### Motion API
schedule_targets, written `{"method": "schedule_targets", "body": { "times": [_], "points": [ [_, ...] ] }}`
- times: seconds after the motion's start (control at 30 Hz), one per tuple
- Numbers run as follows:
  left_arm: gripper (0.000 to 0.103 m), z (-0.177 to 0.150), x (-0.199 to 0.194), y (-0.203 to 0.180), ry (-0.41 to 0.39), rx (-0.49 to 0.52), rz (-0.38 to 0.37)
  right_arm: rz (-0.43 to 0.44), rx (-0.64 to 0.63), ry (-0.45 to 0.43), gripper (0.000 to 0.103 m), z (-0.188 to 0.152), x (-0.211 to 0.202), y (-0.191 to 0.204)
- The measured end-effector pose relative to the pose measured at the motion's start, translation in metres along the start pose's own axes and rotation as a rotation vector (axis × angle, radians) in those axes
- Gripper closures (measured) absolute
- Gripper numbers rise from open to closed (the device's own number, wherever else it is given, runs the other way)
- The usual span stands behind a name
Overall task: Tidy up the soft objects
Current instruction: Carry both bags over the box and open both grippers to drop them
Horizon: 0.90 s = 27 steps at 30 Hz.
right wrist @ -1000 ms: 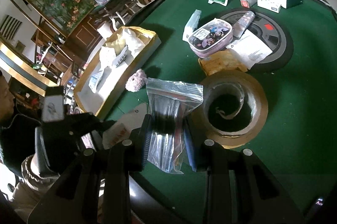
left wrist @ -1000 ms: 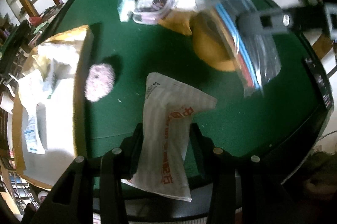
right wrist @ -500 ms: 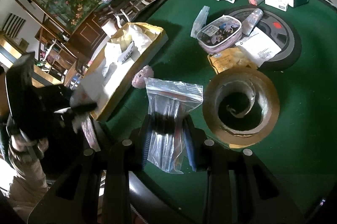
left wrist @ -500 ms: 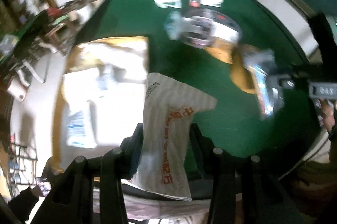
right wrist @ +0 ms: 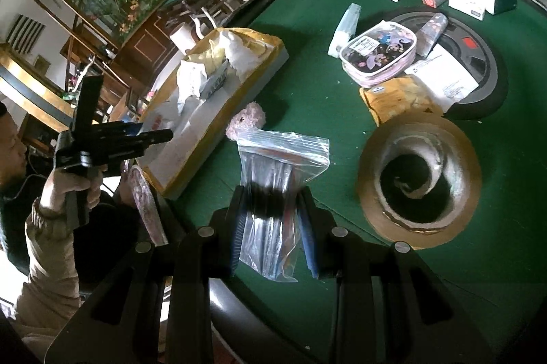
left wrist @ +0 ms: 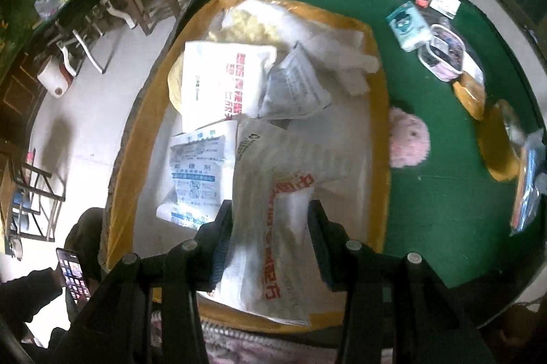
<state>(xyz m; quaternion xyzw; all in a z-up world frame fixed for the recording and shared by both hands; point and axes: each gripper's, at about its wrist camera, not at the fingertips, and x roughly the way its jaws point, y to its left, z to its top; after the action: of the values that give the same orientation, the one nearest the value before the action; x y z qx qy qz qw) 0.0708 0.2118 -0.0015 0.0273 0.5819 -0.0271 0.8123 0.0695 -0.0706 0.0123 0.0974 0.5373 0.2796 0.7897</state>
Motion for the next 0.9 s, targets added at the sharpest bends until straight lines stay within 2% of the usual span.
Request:
{"method": "schedule_targets", "body": {
  "times": [0.17, 0.4, 0.63, 0.9],
  "points": [
    [0.06, 0.007, 0.022, 0.014, 0.038, -0.026, 0.003, 0.003, -0.003, 0.019, 0.074, 0.007, 0.012, 0.006],
    [0.06, 0.015, 0.024, 0.03, 0.002, -0.065, 0.001, -0.005, -0.041, 0.037, 0.074, 0.026, 0.028, 0.024],
    [0.06, 0.013, 0.032, 0.02, -0.003, -0.011, 0.049, -0.006, -0.086, 0.025, 0.074, 0.073, 0.054, 0.057],
    [0.06, 0.012, 0.029, 0.024, -0.017, -0.018, 0.029, -0.028, -0.102, 0.029, 0.074, 0.132, 0.112, 0.093]
  ]
}}
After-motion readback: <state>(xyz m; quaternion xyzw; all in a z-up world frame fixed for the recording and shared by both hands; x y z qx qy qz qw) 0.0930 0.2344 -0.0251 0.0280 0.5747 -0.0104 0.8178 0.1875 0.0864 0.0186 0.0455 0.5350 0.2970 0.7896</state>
